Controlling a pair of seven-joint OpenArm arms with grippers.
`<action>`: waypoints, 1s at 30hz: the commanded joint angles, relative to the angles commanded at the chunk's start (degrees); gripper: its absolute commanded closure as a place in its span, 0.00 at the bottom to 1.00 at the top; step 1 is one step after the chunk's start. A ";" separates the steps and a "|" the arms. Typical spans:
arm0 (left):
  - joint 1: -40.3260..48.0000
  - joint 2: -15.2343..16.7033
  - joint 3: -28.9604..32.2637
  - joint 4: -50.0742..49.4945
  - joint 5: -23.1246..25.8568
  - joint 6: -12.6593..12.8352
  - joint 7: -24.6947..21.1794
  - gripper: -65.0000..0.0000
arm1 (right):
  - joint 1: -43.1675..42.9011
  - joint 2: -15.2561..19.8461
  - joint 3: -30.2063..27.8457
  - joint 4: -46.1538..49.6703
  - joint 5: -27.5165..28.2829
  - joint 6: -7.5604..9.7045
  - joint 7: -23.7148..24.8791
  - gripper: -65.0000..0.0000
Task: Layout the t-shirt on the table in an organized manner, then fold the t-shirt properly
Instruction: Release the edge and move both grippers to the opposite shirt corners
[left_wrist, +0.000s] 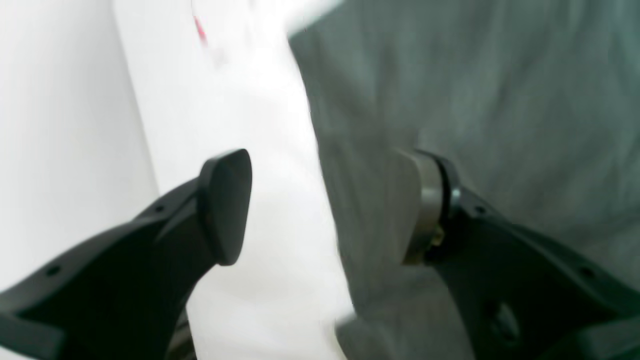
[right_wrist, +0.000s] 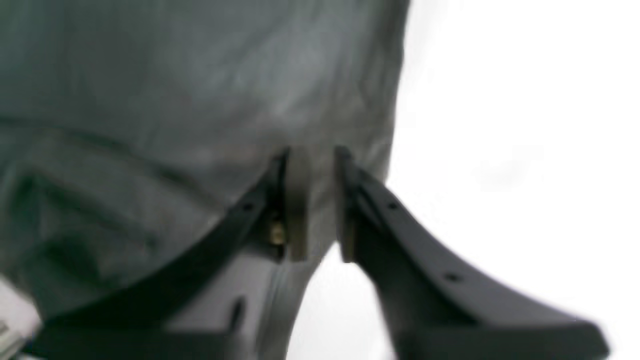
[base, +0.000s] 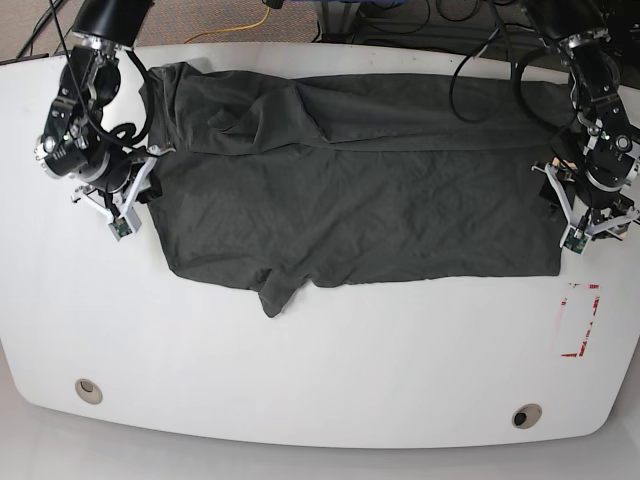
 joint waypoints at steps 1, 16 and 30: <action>-1.14 0.18 0.00 -0.97 0.00 0.00 0.00 0.40 | 1.32 0.00 -0.18 -1.32 0.00 0.00 0.00 0.62; -16.09 -2.02 0.00 -22.07 -0.09 0.00 -2.90 0.35 | 19.52 2.55 -9.93 -28.92 -0.09 0.00 12.75 0.49; -16.18 -2.37 0.00 -26.90 -0.09 0.00 -7.82 0.21 | 28.57 5.54 -21.10 -53.80 -0.09 0.00 30.51 0.49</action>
